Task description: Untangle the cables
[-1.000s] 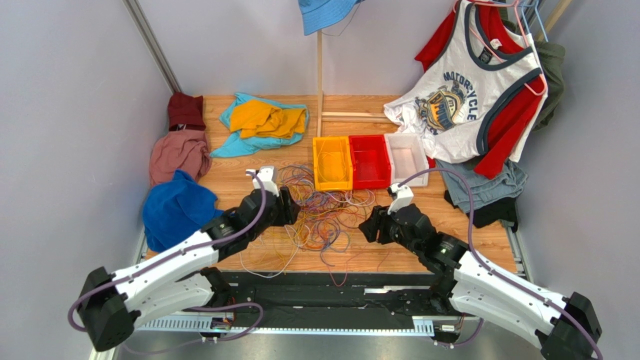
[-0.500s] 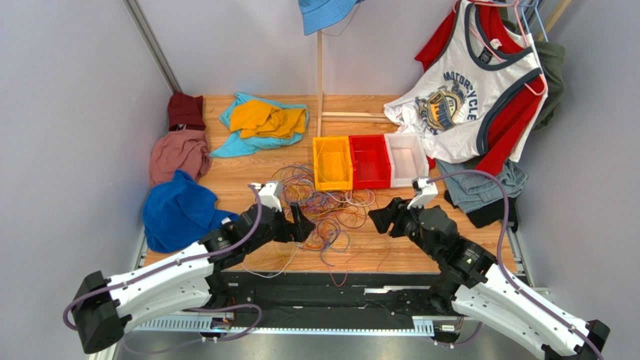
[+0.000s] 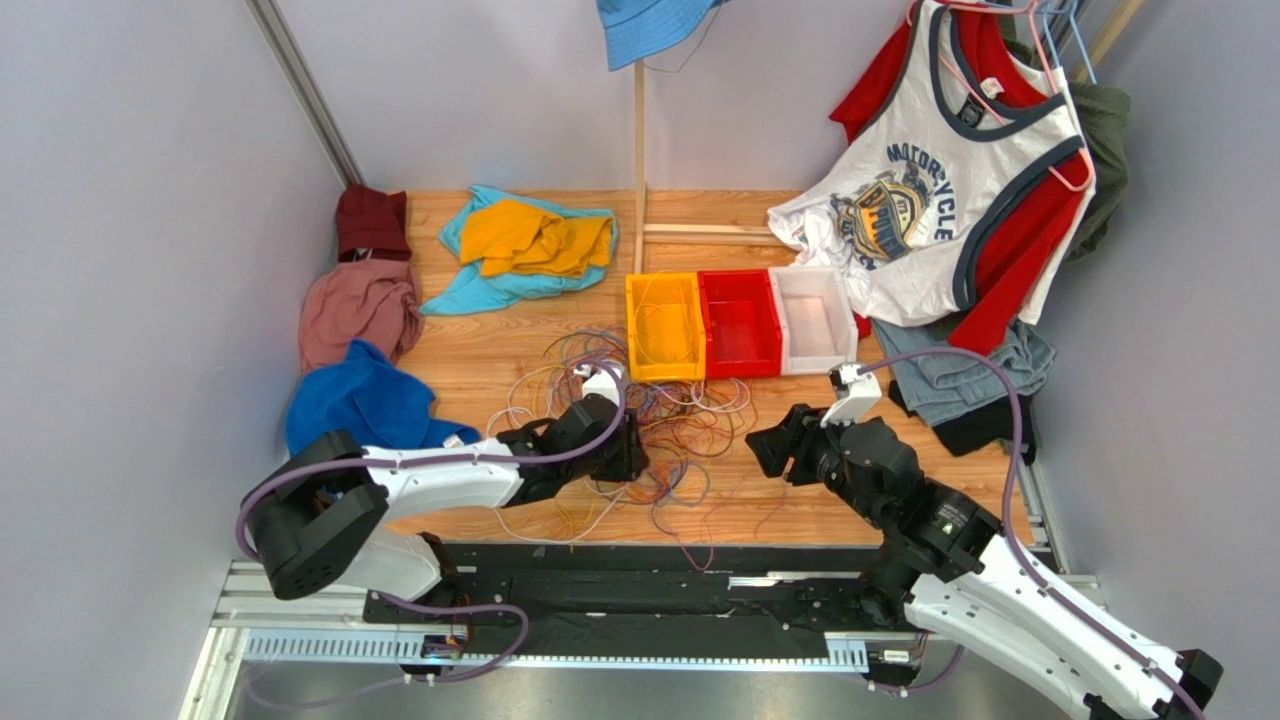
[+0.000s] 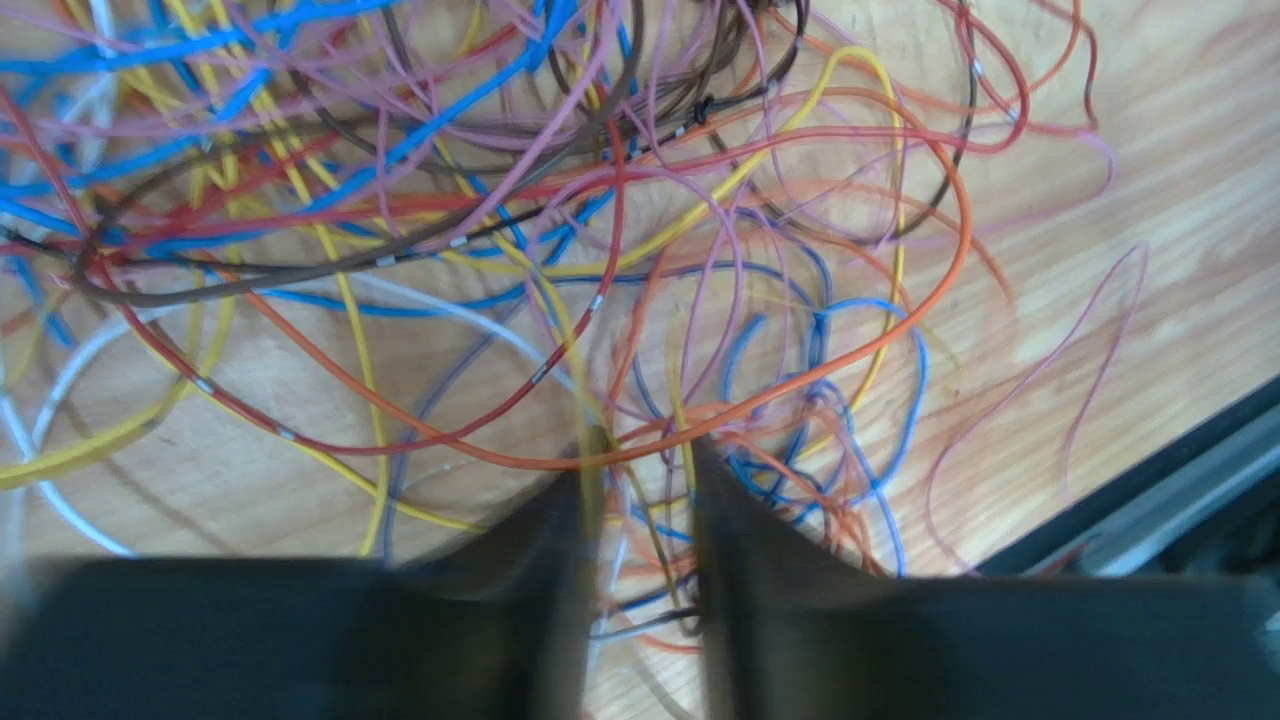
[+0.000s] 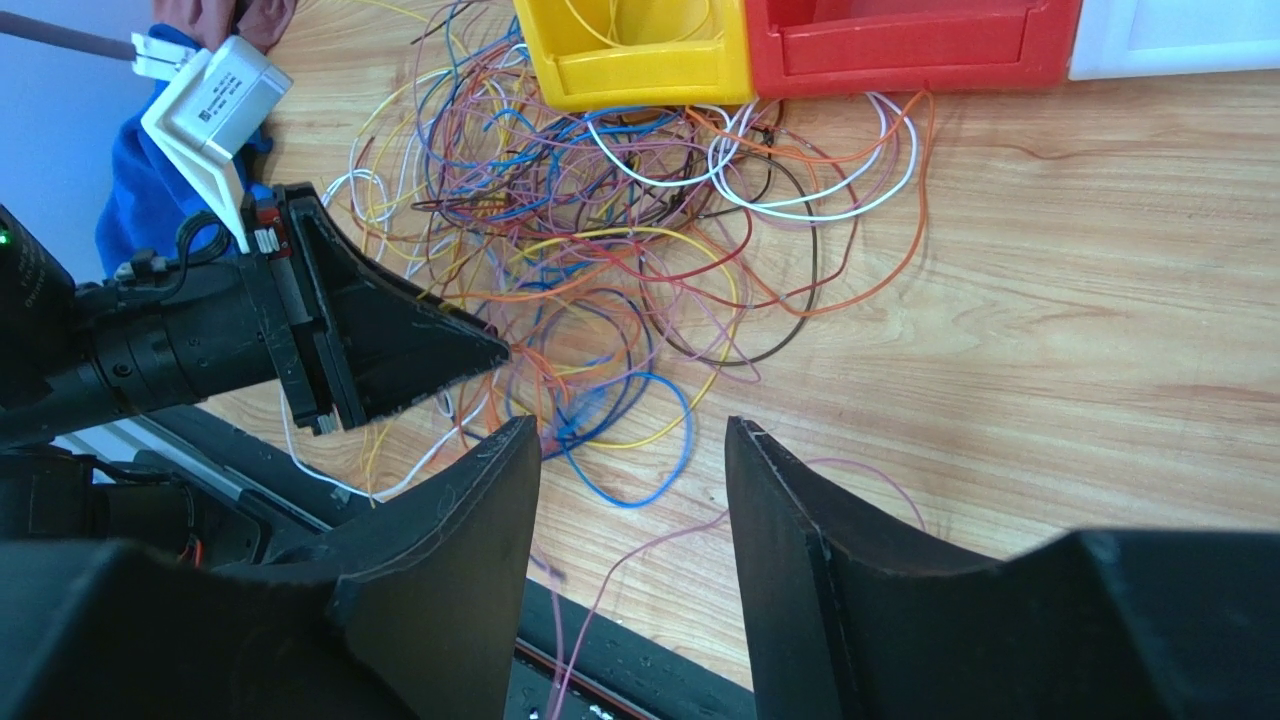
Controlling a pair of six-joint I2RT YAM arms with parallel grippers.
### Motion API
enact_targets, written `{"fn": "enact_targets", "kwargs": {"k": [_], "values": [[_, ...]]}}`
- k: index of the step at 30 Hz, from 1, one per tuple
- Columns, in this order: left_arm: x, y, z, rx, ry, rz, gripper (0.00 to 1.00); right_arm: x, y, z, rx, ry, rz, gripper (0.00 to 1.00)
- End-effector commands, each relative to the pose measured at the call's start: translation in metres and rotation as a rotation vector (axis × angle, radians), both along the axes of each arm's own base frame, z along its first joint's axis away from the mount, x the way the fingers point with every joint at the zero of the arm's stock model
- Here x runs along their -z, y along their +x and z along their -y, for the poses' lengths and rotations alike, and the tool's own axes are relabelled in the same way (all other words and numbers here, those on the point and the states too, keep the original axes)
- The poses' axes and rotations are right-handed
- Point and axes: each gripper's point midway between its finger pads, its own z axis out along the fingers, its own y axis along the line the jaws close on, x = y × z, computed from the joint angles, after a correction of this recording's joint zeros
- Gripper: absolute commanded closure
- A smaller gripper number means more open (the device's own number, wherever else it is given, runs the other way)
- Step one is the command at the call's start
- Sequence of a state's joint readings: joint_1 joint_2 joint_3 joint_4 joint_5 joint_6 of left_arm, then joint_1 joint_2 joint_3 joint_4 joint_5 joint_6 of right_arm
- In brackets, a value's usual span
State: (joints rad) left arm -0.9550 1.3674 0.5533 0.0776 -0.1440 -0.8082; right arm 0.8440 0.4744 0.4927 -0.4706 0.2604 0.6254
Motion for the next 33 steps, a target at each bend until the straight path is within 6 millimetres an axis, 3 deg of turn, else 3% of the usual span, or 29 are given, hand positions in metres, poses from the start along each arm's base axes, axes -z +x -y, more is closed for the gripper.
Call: {"fn": "enact_targets", "kwargs": {"k": [1, 4, 5, 7, 8, 9, 10, 11, 13, 16, 21, 27, 28, 30, 32, 33], "values": [[-0.027, 0.014, -0.003, -0.023, 0.038, 0.075, 1.0, -0.015, -0.001, 0.002, 0.002, 0.032, 0.03, 0.48], [-0.063, 0.021, -0.04, -0.111, 0.11, 0.172, 1.0, -0.016, -0.003, 0.001, -0.008, 0.042, 0.034, 0.48], [-0.093, 0.022, -0.062, -0.166, 0.113, 0.236, 1.0, -0.015, -0.004, 0.0, -0.012, 0.044, 0.034, 0.48], [-0.129, 0.021, -0.085, -0.202, 0.117, 0.322, 1.0, -0.014, -0.004, -0.002, -0.02, 0.05, 0.034, 0.48], [-0.167, 0.018, -0.105, -0.249, 0.082, 0.391, 1.0, -0.014, -0.004, -0.003, -0.023, 0.052, 0.034, 0.48], [-0.185, 0.017, -0.118, -0.261, 0.084, 0.435, 1.0, -0.014, -0.004, -0.004, -0.029, 0.058, 0.036, 0.49], [-0.219, 0.015, -0.127, -0.285, 0.039, 0.485, 1.0, -0.014, -0.004, -0.005, -0.033, 0.06, 0.037, 0.49], [-0.236, 0.01, -0.146, -0.321, 0.04, 0.518, 1.0, -0.014, -0.004, -0.006, -0.035, 0.062, 0.039, 0.49], [-0.274, 0.005, -0.164, -0.351, 0.013, 0.578, 1.0, -0.016, -0.004, -0.009, -0.042, 0.074, 0.043, 0.5], [-0.298, -0.001, -0.182, -0.373, 0.026, 0.608, 1.0, -0.019, -0.004, -0.016, -0.068, 0.089, 0.045, 0.51], [-0.308, -0.001, -0.186, -0.37, 0.044, 0.627, 1.0, -0.013, -0.005, -0.034, -0.134, 0.087, 0.017, 0.52], [-0.288, 0.006, -0.163, -0.303, 0.09, 0.573, 1.0, -0.011, -0.004, -0.057, -0.188, 0.065, 0.02, 0.48], [-0.286, 0.007, -0.155, -0.282, 0.077, 0.569, 1.0, -0.025, -0.002, -0.069, -0.218, 0.105, 0.074, 0.48], [-0.277, 0.009, -0.147, -0.265, 0.084, 0.557, 1.0, -0.032, -0.012, -0.086, -0.308, 0.133, 0.153, 0.45], [-0.274, 0.011, -0.141, -0.256, 0.08, 0.554, 1.0, -0.067, -0.018, -0.102, -0.356, 0.216, 0.231, 0.44], [-0.269, 0.013, -0.138, -0.251, 0.092, 0.545, 1.0, -0.07, -0.019, -0.11, -0.392, 0.208, 0.229, 0.44]]}}
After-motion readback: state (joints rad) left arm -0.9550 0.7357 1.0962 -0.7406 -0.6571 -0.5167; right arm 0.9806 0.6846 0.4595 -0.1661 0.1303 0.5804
